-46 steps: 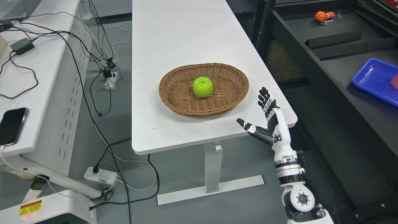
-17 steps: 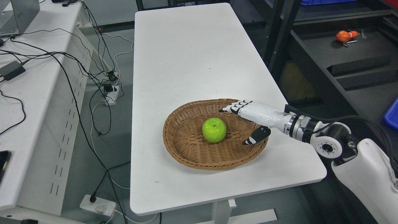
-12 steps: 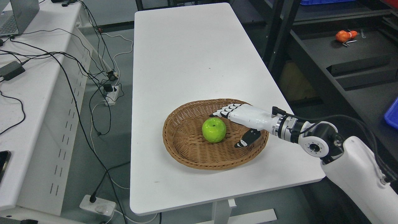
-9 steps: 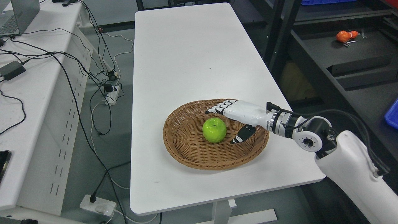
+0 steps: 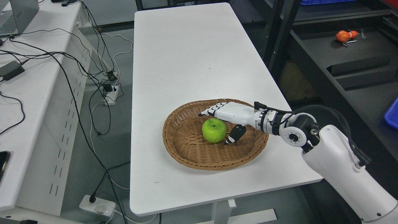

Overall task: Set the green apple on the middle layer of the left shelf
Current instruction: 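Lower the right hand around the green apple and close the fingers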

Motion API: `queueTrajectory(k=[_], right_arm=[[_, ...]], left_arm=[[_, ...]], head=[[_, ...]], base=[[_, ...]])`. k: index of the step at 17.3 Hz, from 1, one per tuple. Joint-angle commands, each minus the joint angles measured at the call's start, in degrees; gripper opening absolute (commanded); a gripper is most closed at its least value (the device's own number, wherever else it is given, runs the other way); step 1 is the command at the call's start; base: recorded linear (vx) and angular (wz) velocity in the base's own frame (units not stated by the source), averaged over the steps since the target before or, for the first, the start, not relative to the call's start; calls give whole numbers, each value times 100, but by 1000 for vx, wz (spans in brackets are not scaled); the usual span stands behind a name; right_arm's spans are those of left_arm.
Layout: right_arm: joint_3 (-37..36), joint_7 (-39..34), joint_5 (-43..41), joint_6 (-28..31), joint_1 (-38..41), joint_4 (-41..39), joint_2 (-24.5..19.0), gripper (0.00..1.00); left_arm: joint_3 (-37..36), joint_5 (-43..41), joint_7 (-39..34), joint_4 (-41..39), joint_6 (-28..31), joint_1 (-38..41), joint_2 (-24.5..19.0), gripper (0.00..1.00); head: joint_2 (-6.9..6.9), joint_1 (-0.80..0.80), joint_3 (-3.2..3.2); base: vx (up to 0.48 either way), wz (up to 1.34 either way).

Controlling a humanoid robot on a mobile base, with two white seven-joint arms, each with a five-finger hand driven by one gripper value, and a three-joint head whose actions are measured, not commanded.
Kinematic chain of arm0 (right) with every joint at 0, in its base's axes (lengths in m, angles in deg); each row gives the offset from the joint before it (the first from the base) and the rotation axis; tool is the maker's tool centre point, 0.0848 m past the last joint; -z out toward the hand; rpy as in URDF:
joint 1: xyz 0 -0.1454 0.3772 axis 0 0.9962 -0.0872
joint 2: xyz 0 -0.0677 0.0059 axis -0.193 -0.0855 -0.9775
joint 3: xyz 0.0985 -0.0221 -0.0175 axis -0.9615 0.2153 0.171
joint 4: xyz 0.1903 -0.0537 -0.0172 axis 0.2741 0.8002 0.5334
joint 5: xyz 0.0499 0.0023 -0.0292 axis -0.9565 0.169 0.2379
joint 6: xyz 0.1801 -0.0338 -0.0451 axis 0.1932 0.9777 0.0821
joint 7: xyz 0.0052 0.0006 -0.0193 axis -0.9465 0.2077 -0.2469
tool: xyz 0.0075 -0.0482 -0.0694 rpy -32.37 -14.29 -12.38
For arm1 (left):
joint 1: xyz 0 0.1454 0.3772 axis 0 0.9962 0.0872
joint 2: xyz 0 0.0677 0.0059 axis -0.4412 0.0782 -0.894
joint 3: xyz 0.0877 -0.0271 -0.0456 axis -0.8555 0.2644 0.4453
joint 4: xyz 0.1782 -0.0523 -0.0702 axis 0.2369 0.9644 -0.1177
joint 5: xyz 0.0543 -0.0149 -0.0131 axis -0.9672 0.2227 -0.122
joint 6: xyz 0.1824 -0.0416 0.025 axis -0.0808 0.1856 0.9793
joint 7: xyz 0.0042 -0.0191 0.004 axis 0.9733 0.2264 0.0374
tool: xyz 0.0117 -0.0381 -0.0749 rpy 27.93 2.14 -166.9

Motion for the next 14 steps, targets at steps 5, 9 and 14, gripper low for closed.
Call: queueTrajectory(k=[5, 9, 14], right_arm=[[520, -13, 178, 11, -126, 733, -295, 84], [433, 22, 213, -7, -125, 733, -278, 51], [-225, 119, 187, -120, -108, 680, 46, 16]], left_arm=[[0, 0, 5, -2, -6, 0, -100, 100], [0, 0, 5, -2, 2, 0, -100, 100], [0, 0, 5, -2, 2, 0, -100, 100]], head=[[0, 0, 0], [0, 0, 0], [0, 0, 0]], base=[[0, -2], [0, 0], [0, 0]])
